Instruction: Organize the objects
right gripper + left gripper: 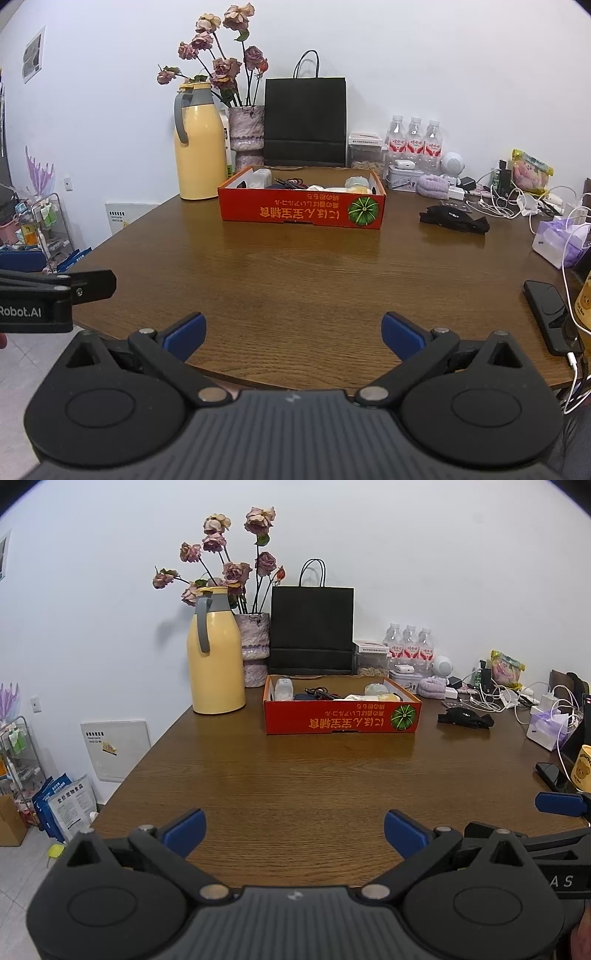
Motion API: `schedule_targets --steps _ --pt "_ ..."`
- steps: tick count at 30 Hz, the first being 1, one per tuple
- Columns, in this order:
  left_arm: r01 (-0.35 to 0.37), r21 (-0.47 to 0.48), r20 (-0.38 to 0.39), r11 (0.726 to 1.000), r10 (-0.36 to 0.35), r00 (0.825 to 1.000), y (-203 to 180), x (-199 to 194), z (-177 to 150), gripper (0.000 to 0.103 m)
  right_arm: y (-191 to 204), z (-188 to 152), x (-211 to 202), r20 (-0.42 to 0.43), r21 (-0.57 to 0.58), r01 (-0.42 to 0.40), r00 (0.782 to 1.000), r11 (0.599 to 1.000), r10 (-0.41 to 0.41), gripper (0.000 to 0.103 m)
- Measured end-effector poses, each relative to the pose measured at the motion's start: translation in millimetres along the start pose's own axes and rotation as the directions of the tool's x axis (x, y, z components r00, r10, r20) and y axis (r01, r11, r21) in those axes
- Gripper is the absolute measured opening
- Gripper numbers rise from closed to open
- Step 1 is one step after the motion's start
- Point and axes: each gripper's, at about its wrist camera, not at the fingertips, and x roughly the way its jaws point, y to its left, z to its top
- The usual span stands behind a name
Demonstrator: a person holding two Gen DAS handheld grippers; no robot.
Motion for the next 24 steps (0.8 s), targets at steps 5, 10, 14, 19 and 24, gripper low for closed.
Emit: schedule_targets --steps 5,10,14,19,24 --pt "-0.001 0.006 0.006 1.000 0.001 1.000 -1.1 -1.6 -0.2 0.103 0.5 -0.3 -0.3 0.005 -0.003 0.000 1.000 1.000 0.000 0.103" --pt "0.000 0.005 0.002 1.000 0.000 1.000 -1.2 -0.9 -0.1 0.103 1.3 -0.4 0.0 0.006 -0.001 0.001 1.000 1.000 -0.001 0.103" --pt "0.001 0.004 0.002 1.000 -0.001 1.000 -1.3 -0.9 0.2 0.103 1.0 -0.5 -0.6 0.008 0.001 0.000 1.000 1.000 0.000 0.103" --pt "0.004 0.007 0.000 1.000 -0.004 1.000 -1.6 -0.6 0.4 0.103 0.4 -0.4 -0.5 0.006 -0.001 -0.003 1.000 1.000 0.003 0.103" --pt "0.005 0.008 -0.002 1.000 -0.005 1.000 -2.7 -0.4 1.0 0.103 -1.1 -0.2 -1.2 0.009 -0.001 -0.003 1.000 1.000 0.003 0.103"
